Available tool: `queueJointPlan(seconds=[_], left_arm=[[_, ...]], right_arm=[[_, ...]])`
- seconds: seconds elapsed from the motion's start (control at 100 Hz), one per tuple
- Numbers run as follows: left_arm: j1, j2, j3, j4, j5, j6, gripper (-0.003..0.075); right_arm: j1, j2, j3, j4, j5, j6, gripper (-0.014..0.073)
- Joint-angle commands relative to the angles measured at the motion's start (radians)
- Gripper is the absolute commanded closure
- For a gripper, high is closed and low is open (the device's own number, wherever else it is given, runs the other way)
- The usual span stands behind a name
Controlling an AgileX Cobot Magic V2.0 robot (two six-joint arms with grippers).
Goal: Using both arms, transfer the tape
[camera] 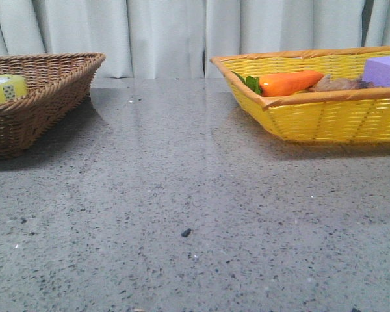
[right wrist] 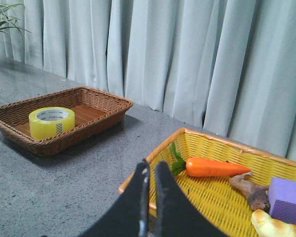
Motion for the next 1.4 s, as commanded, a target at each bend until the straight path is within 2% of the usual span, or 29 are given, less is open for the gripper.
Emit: queueJointPlan(seconds=[0.0, 0.14, 0.19, 0.29, 0.36, 0.5, 1.01, 1.14, 1.24, 1.39], left_arm=[[0.001, -0.058, 0.016, -0.016, -0.083, -0.005, 0.0741], [0.001, -0.146, 0.047, -0.017, -0.057, -0.005, 0.0741], [0.001, -0.161, 0.051, -0.017, -0.057, -0.005, 0.0741], [0.001, -0.165, 0.062, -0.017, -0.057, -0.005, 0.0741], [0.001, -0.165, 0.066, -0.017, -0.059, -0.005, 0.0741], [0.001, -0.165, 0.082, -0.017, -0.055, -0.005, 0.0741], [0.001, -0.165, 0.121, -0.017, -0.062, -0.005, 0.0741], [0.012, -0.168, 0.183, 0.042, -0.143, -0.005, 0.0741], [0.062, -0.168, 0.252, 0.16, -0.295, -0.012, 0.0741], [0.167, -0.169, 0.353, 0.142, -0.458, -0.012, 0.0741]], right_arm=[[-0.004, -0.013, 0.021, -0.03, -0.129, 0.001, 0.0668], [-0.004, -0.021, 0.047, -0.022, -0.092, 0.001, 0.0668], [-0.004, -0.021, 0.047, 0.045, -0.023, 0.003, 0.0668], [-0.004, -0.021, 0.061, 0.263, 0.136, 0.003, 0.0668], [-0.004, -0.021, 0.085, 0.324, 0.184, 0.003, 0.0668], [-0.004, -0.021, 0.124, 0.263, 0.19, 0.003, 0.0668], [-0.004, -0.021, 0.129, 0.263, 0.191, 0.003, 0.0668], [-0.004, -0.021, 0.129, 0.263, 0.191, 0.003, 0.0668], [-0.004, -0.021, 0.129, 0.263, 0.191, 0.003, 0.0668], [-0.004, -0.021, 0.129, 0.263, 0.191, 0.003, 0.0668]])
